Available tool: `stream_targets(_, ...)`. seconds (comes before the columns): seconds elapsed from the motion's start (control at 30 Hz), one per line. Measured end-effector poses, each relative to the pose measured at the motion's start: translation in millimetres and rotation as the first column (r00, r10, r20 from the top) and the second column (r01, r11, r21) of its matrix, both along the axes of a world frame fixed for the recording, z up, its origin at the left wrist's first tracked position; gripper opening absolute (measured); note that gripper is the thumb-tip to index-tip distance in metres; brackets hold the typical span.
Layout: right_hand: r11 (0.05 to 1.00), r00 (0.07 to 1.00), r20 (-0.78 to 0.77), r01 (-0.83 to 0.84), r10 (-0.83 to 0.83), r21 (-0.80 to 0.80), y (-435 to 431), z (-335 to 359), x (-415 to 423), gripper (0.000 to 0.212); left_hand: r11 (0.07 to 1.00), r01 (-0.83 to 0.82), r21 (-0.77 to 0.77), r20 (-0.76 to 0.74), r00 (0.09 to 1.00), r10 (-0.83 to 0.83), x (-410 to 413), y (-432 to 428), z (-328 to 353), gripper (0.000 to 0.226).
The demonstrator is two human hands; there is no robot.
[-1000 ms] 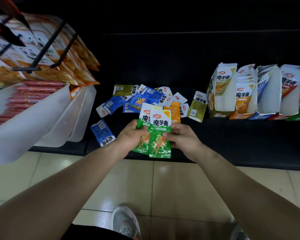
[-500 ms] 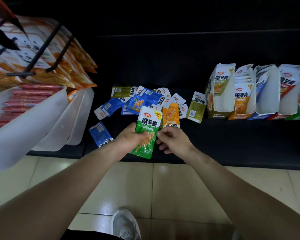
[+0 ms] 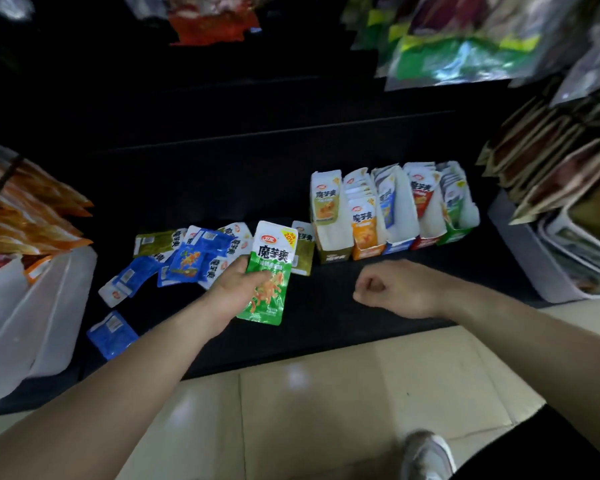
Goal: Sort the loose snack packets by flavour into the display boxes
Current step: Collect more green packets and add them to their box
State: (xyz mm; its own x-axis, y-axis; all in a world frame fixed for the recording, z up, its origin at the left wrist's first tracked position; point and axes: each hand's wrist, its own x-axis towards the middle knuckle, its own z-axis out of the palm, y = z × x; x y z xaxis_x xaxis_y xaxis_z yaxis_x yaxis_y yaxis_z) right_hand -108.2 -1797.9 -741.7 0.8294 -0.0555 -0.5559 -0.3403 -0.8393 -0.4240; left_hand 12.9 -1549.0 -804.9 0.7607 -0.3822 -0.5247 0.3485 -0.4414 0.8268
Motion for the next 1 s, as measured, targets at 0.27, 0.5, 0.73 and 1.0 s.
stream_targets(0.27,0.981,0.987,0.012,0.16,-0.16,-0.11,-106,-7,-47,0.026,0.999,0.016,0.046,0.124,0.992,-0.021,-23,-109,10,0.031)
stream_targets(0.5,0.955,0.953,-0.136,0.245,-0.269,-0.169,-177,-34,-86,0.032,1.0,0.014,0.005,0.14,0.99,-0.014,-34,-272,-20,0.028)
stream_targets(0.73,0.911,0.914,-0.089,0.377,-0.395,-0.167,-209,-44,-100,0.037,1.0,0.02,-0.014,0.188,0.982,-0.017,-8,-402,-52,0.07)
stream_targets(1.0,0.895,0.893,-0.123,0.41,-0.433,-0.174,-217,-55,-91,0.042,1.0,0.022,-0.02,0.386,0.922,-0.012,11,-441,-75,0.03)
